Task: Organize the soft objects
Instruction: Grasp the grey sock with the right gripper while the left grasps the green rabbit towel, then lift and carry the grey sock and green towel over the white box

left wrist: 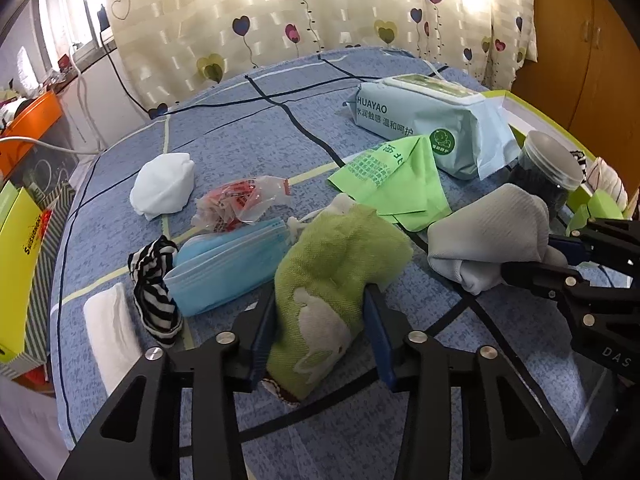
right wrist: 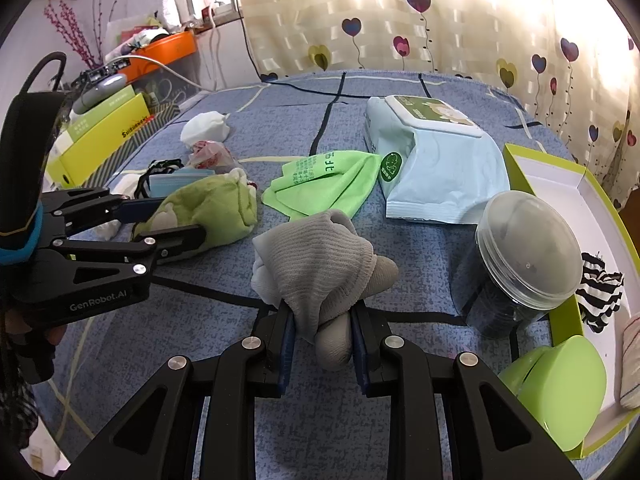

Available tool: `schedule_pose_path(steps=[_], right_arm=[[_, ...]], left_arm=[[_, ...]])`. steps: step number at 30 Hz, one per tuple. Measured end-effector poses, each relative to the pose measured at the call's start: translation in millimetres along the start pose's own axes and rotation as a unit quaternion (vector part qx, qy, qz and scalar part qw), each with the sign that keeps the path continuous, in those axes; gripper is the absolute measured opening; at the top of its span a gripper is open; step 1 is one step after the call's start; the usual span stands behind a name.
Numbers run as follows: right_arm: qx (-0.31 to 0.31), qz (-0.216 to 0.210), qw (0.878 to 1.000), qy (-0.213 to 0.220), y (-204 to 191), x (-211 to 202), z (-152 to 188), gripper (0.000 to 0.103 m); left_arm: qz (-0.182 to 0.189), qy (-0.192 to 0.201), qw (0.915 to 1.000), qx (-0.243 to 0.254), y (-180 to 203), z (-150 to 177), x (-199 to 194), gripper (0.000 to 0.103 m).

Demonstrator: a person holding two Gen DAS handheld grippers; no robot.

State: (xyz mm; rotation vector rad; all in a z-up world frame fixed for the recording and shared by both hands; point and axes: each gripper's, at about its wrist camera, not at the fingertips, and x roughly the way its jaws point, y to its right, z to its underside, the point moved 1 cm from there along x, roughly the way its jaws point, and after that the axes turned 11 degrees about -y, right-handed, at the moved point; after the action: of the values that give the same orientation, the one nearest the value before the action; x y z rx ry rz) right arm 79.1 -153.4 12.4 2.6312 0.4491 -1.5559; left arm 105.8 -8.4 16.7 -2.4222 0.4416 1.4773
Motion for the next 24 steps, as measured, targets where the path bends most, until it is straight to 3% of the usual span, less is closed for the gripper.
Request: schedule_pose_path(steps=[7, 10, 16, 20, 24], right_arm=[[-0.001, -0.001, 1.0, 0.01, -2, -7, 2, 0.023], [-0.001, -0.001, 1.0, 0.016, -3, -11, 2, 0.023], [-0.005, 0.002, 1.0, 0.027, -6, -20, 4, 0.023], [-0.001, 0.005, 1.0, 0.029, -5, -23, 7, 0.023], [-0.001, 0.005, 0.999, 0.033, -6, -27, 10, 0.023]], left_arm=[[0.009, 0.006, 0.9998, -0.014, -2, 3, -11, 0.034], [0.015, 0.01, 0.9997, -0.014, 1, 5, -18, 0.019], [0.014, 0.015, 0.9996, -0.017, 5, 9, -22, 0.019], [0.033, 0.016, 0.9989, -0.03, 0, 10, -22, 0.019], [0.037, 0.015, 0.9992, -0.007, 8, 12, -22, 0.019]])
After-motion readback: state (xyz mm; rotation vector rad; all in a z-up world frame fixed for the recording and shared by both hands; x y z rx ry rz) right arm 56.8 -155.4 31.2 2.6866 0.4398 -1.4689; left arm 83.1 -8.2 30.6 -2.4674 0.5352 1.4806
